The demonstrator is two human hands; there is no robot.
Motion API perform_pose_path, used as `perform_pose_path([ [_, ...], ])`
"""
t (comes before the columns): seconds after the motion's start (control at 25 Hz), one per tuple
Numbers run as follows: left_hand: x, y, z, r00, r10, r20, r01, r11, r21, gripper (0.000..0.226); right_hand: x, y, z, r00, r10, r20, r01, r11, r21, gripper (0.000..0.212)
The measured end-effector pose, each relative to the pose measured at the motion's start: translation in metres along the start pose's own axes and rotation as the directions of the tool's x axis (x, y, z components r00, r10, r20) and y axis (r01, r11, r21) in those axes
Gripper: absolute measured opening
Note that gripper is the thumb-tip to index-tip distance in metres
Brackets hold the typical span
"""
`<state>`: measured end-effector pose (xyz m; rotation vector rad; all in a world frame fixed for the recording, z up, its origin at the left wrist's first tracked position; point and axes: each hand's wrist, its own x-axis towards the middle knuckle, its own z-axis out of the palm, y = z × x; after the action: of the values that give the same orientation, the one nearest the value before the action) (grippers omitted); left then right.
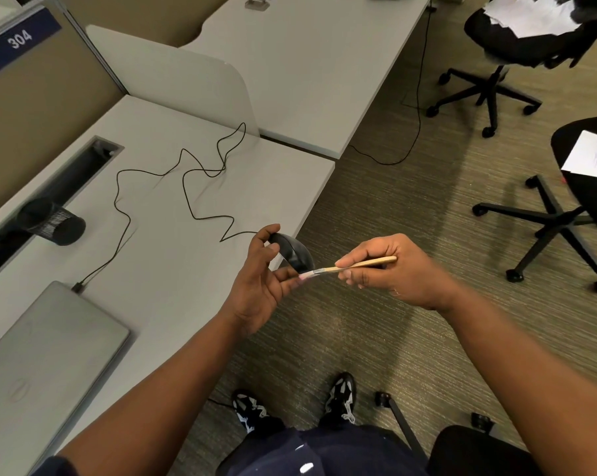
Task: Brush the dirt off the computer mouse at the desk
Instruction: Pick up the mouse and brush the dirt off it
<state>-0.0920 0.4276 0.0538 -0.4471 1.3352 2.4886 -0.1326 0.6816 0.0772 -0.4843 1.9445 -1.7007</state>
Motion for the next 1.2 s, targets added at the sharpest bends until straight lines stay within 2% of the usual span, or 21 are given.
perform_pose_path([
  [0.28,0.000,0.002,0.000,1.000,0.003,-0.023,-0.004,0.998,-0.068,0.046,-0.002,0.003,-0.002,0.994,0.006,-0.107,0.001,0.998,0.070,0.020],
  [0.4,0.000,0.001,-0.001,1.000,-0.003,-0.018,0.002,0.998,-0.065,0.044,-0.002,-0.002,-0.006,1.000,0.012,-0.028,-0.007,0.985,0.170,0.016],
  [0.48,0.001,0.000,-0.001,1.000,-0.006,-0.012,0.006,0.999,-0.042,0.046,-0.001,-0.004,-0.006,0.998,0.018,0.054,-0.027,0.984,0.175,0.020],
  [0.56,0.001,-0.002,-0.001,1.000,-0.013,-0.003,0.013,1.000,-0.015,0.048,0.001,-0.004,-0.002,0.997,0.019,0.076,-0.032,0.985,0.172,0.018],
  [0.88,0.001,-0.001,-0.006,0.999,0.028,-0.023,-0.026,0.996,0.086,0.078,0.000,-0.005,0.008,0.996,0.010,-0.093,0.006,0.986,0.167,0.011],
  [1.04,0.002,-0.001,-0.008,0.999,0.039,-0.029,-0.036,0.994,0.099,0.083,0.000,-0.002,0.008,0.989,0.019,-0.145,0.005,0.986,0.168,0.012],
  [1.2,-0.001,-0.003,-0.007,0.999,0.027,-0.026,-0.020,0.976,0.215,0.085,0.003,0.000,0.006,0.981,0.016,-0.195,0.023,0.979,0.200,0.018],
])
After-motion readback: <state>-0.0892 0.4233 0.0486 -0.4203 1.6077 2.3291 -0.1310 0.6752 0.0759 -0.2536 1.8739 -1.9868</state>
